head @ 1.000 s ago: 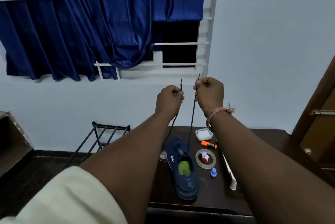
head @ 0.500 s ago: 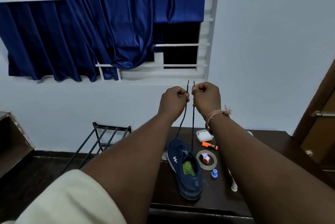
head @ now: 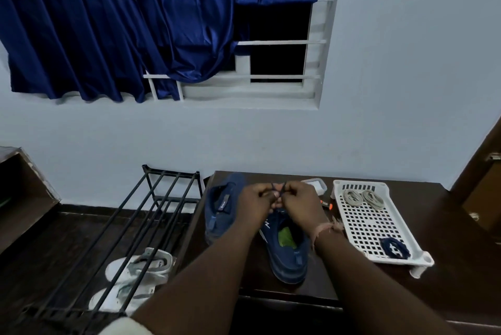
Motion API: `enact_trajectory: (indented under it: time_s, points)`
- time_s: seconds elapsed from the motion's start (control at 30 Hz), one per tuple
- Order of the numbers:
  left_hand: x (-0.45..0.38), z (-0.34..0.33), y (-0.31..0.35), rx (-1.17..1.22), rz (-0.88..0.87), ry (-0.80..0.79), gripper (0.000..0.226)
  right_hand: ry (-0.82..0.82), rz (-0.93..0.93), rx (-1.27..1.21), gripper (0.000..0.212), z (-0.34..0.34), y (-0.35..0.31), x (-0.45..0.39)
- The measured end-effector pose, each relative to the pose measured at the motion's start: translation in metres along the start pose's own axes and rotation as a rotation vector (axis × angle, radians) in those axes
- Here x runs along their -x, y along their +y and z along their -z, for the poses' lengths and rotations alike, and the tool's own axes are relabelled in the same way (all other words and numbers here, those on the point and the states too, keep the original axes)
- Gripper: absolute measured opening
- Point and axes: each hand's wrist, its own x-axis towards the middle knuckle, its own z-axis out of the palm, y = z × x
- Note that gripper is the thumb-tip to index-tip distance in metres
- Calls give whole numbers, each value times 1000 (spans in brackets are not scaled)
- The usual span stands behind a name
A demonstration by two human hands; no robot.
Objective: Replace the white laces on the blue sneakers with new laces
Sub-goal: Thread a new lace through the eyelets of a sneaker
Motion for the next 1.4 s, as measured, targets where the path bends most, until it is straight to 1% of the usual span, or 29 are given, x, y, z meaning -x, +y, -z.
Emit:
enact_trajectory:
  time_s: [0.1,0.2,0.27,0.33,0.43,0.53,0.6,0.67,0.73,0.77,0.8,0.83,0.9,1.0,1.07,1.17,1.23,1.3,1.33,1.37,1.4]
  points:
    - [16,-9,-23,41,48,44,18,8,-12,-27,16,-5,26,11]
    - [24,-17,-42,88,85,45,15,28,-49,-21,20,-6,43,14]
    - [24,-18,-52,68,59,39,15,63,-56,24,20,-6,52,12]
    - [21,-17,-57,71,48,38,14,72,-42,43,16,-6,58,9]
    - [16,-17,-63,149,86,71,8,58,-57,-43,9,-8,64,1]
    - [11,-18,-66,246,140,115,9,118,-29,-95,10,-7,69,-3]
    - [6,-19,-69,271,147,137,12,158,21,-11,17,-3,81,-5]
    - [0,-18,-72,270,159,137,14,146,97,185,22,2,91,-6]
    - [-3,-18,-70,260,167,136,11,115,163,432,26,6,99,-7]
    - [-5,-19,-69,264,172,137,10,81,172,540,30,8,103,-8]
    - [-8,-20,-70,260,181,137,10,36,141,609,36,10,103,-8]
    - [-11,-22,-69,244,192,141,11,-13,103,607,39,10,104,-8]
    - [-17,-26,-74,202,198,130,10,-68,52,571,40,7,103,-6]
    - [-23,-35,-79,205,217,106,10,-57,28,644,35,5,97,-7]
    - [-23,-39,-73,251,229,108,14,-79,-2,678,31,1,92,-4]
    - [-25,-39,-56,361,300,93,17,-93,-11,663,29,-6,96,2]
    - [-26,-33,-45,360,288,82,15,-17,20,588,35,-6,92,0]
    - [-25,-23,-31,289,217,59,12,91,59,428,51,0,83,-6]
    - [-25,-20,-24,260,168,49,12,115,50,356,62,2,78,-7]
    - [-25,-17,-19,243,131,33,13,102,36,262,75,2,76,-8]
    - [-25,-14,-14,249,111,21,14,47,-19,178,88,1,75,-8]
